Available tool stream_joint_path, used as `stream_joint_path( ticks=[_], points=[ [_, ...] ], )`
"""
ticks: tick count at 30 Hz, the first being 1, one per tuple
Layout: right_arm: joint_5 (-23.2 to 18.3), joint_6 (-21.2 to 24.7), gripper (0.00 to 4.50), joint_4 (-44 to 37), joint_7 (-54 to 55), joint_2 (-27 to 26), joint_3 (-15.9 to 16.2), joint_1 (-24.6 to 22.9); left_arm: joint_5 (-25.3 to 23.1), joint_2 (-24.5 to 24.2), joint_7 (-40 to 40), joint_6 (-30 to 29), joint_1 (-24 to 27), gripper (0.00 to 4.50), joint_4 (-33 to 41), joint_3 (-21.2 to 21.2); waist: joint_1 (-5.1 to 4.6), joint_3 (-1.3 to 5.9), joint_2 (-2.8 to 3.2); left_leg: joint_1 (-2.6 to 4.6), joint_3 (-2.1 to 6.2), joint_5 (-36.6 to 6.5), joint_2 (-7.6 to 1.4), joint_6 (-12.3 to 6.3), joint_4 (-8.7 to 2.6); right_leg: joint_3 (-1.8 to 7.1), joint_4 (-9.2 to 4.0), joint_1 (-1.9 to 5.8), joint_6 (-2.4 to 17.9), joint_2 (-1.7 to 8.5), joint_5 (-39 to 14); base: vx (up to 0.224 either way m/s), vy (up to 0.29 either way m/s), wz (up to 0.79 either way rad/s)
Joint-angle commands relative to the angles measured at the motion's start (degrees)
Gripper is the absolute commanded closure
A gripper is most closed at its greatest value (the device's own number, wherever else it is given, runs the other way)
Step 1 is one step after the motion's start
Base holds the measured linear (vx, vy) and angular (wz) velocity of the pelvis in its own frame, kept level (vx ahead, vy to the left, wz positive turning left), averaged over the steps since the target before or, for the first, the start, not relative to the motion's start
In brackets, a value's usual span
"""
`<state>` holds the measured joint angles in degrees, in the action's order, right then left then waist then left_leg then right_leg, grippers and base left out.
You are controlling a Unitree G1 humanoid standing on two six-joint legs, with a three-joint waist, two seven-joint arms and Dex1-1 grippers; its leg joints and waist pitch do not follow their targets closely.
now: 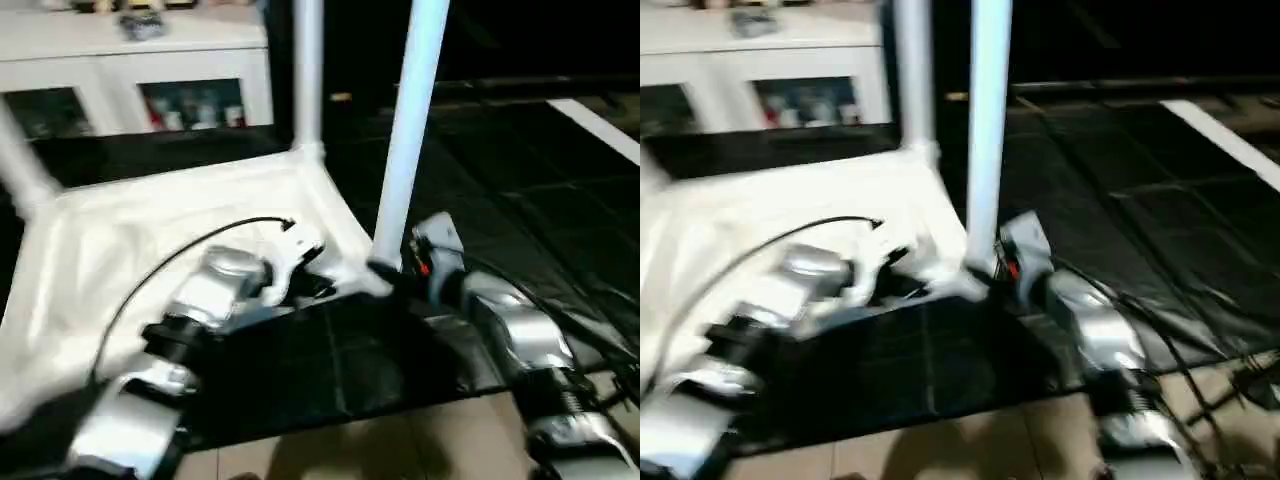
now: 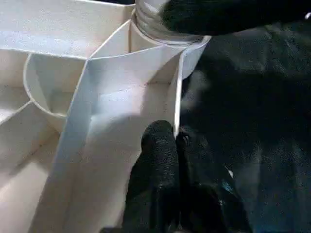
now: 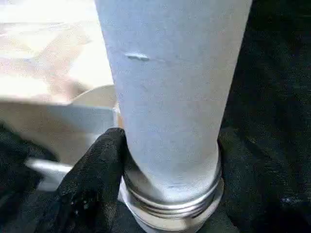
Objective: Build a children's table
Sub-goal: Rotate leg to tighten
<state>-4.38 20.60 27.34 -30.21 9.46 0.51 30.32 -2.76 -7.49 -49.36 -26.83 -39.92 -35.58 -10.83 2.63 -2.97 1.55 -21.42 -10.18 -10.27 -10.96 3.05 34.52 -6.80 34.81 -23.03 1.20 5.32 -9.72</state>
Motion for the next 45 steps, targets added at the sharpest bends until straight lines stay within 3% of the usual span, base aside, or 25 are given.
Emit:
stream_joint_path(
  ticks=[1, 2, 6, 12, 17, 22, 26, 28, 37, 38, 45],
  points=[
    [-1.3, -0.7, 1.89, -0.5, -3.4, -5.7, 6.7, 1.2, 3.2, 4.0, 3.5, 0.7, -2.8, 4.50, 2.3, 1.1, 0.32, 4.38, -0.80, 0.02, 0.81, -8.2, -1.68, -3.25, -3.48, 3.16, -4.86, 3.45, 9.9, 3.68, -14.8, 0.000, 0.000, 0.00],
    [-1.1, -1.0, 1.34, -0.5, -3.2, -6.0, 6.6, 1.2, 3.1, 4.2, 3.7, 0.1, -2.7, 4.50, 2.8, 1.2, 0.35, 4.45, -0.80, 0.04, 0.75, -7.6, -1.68, -3.62, -3.44, 3.20, -4.76, 3.47, 10.3, 3.65, -13.5, 0.000, 0.000, 0.00],
    [-1.0, -2.4, 1.00, -0.6, -3.4, -6.3, 6.0, 0.9, 2.1, 3.4, 2.3, 0.8, -2.4, 4.50, 3.4, 0.2, 0.34, 4.61, -0.65, 0.01, 0.76, -5.3, -1.94, -5.60, -3.37, 3.28, -3.98, 3.58, 12.5, 3.54, -7.5, 0.000, 0.000, 0.00],
    [-2.4, -3.5, 0.44, -3.1, -6.8, -3.3, 4.8, -1.4, 1.0, 0.1, -1.5, 3.3, -1.8, 4.50, 3.6, -1.5, 0.31, 4.31, -0.65, 0.11, 0.71, -7.7, -2.02, -5.39, -3.52, 3.32, -4.37, 3.62, 12.2, 3.74, -10.1, 0.000, 0.000, 0.00],
    [-6.0, -3.5, 0.04, -6.6, -13.3, 1.2, 2.3, -3.7, 1.1, -4.5, -8.6, 6.7, -0.7, 4.50, 3.4, -2.9, 0.46, 4.32, -0.51, 0.16, 0.79, -8.2, -2.20, -5.30, -3.61, 3.41, -4.29, 3.60, 12.1, 3.77, -9.9, 0.000, 0.000, 0.00],
    [-7.9, -4.1, 0.04, -9.2, -21.8, 6.7, 2.1, -5.5, 1.3, -8.8, -16.6, 12.4, -0.4, 4.50, 2.4, -4.6, 1.14, 4.25, -0.49, 0.31, 0.81, -8.9, -2.33, -5.44, -3.67, 3.41, -4.31, 3.50, 11.8, 3.77, -10.4, 0.000, 0.000, 0.00],
    [-9.0, -5.0, 0.04, -9.9, -27.2, 10.3, 2.2, -6.1, 2.6, -11.5, -24.2, 16.8, -0.3, 4.50, 1.5, -5.7, 1.79, 4.30, 0.03, 0.62, 0.73, -9.1, -2.65, -4.66, -3.69, 3.52, -4.12, 3.19, 12.5, 3.80, -10.0, 0.000, 0.000, 0.00],
    [-8.5, -6.0, 0.04, -9.4, -30.8, 13.1, 3.0, -6.1, 2.5, -13.3, -28.9, 19.2, -0.4, 4.50, 0.5, -7.1, 2.75, 4.32, -0.33, 0.79, 0.57, -9.3, -2.71, -4.04, -3.70, 3.58, -4.05, 3.05, 12.8, 3.87, -9.7, 0.000, 0.000, 0.00],
    [-12.5, -4.5, 0.04, -12.1, -43.5, 17.3, 5.7, -6.9, 1.9, -14.5, -35.2, 25.0, -0.6, 4.50, -1.7, -9.7, 4.05, 4.37, -0.54, 0.52, 0.62, -9.2, -2.83, -4.43, -3.62, 3.51, -3.90, 3.22, 12.3, 4.12, -10.8, 0.000, 0.000, 0.00],
    [-12.6, -4.7, 0.30, -12.1, -44.7, 17.7, 6.4, -6.9, 1.5, -14.4, -35.5, 25.8, -0.7, 4.50, -2.1, -9.9, 4.05, 4.34, -0.44, 0.49, 0.63, -9.4, -2.80, -4.36, -3.62, 3.51, -3.97, 3.21, 12.1, 4.10, -11.2, 0.000, 0.000, 0.00],
    [-12.3, -5.0, 0.91, -10.8, -47.3, 18.3, 7.5, -6.3, 1.0, -14.2, -35.6, 28.4, -1.1, 4.50, -4.1, -10.5, 4.19, 4.25, -0.46, 0.73, 0.66, -11.1, -2.85, -3.20, -3.74, 3.50, -4.47, 3.00, 11.3, 4.18, -14.8, 0.000, 0.000, 0.00]
  ],
)
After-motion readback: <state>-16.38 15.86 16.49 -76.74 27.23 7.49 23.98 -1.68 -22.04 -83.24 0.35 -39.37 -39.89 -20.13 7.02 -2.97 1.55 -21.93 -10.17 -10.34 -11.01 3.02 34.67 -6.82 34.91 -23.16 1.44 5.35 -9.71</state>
